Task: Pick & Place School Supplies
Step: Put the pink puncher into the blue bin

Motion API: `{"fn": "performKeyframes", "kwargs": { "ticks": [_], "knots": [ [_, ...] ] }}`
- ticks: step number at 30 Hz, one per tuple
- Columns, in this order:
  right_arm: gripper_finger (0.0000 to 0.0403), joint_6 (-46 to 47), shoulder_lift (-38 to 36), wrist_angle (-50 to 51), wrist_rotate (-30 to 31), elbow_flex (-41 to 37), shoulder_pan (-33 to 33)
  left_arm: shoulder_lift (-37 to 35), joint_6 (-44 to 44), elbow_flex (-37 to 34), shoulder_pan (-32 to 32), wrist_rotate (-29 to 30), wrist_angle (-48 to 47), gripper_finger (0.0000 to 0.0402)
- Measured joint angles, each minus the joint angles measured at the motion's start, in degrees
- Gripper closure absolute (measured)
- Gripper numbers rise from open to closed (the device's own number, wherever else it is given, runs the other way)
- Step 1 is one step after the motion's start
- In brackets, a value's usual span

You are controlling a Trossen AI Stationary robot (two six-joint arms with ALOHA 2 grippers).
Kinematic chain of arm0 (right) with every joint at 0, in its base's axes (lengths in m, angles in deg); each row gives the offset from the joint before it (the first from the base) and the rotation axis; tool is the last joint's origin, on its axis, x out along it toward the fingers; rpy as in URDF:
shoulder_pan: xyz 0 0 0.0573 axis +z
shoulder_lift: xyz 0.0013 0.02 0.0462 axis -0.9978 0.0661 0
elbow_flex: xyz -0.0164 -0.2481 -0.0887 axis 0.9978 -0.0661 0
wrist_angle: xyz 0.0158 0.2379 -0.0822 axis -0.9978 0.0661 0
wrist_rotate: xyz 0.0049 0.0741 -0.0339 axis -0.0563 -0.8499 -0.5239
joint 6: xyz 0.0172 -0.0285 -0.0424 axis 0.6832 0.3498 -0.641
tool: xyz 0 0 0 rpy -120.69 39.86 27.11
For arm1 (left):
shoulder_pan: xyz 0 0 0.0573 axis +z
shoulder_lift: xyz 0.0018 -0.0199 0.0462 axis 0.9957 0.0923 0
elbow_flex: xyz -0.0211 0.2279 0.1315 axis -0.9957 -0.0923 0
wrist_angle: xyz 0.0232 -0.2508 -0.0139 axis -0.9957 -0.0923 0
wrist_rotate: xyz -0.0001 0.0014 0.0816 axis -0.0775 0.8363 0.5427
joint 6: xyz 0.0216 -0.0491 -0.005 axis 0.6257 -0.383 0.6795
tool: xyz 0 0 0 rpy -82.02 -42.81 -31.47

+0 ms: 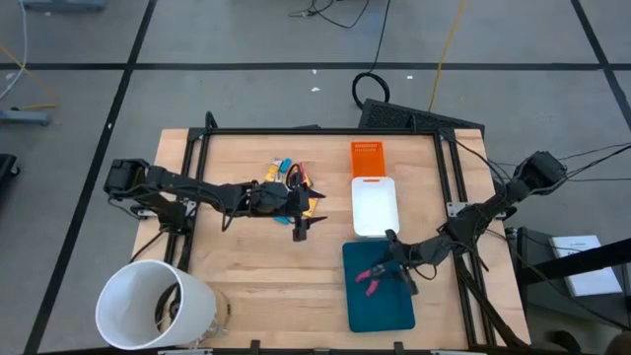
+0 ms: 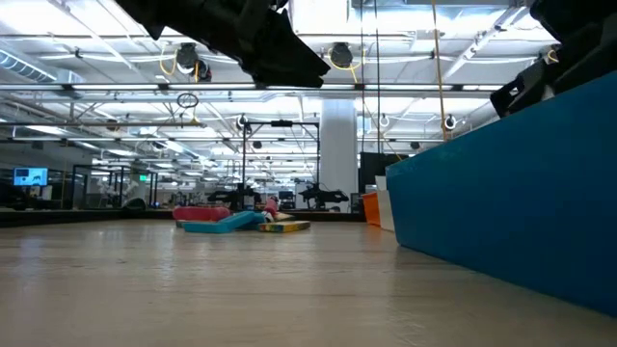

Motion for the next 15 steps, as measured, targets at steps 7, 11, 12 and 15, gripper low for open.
{"fn": "performKeyframes", "kwargs": {
  "ticks": [7, 11, 12, 15],
  "knots": [
    [0.022, -0.5, 0.0, -0.1, 0.1, 0.0, 0.0, 0.0, -0.2, 0.0, 0.0, 0.0, -0.4, 0.0121],
    [0.0217, -3.6, -0.4, -1.3, 0.1, 0.0, -1.0, 0.0, -0.8, 0.0, 0.0, 0.0, -0.4, 0.0121],
    [0.0217, -4.5, -0.6, -2.3, 0.1, 0.0, -1.6, 0.0, -0.8, 0.0, 0.0, 0.0, -0.6, 0.0121],
    [0.0218, -7.4, -2.2, -4.8, 0.1, 0.0, -3.2, 0.0, -1.3, 0.0, 0.0, 0.0, -1.5, 0.0121]
  ]
}}
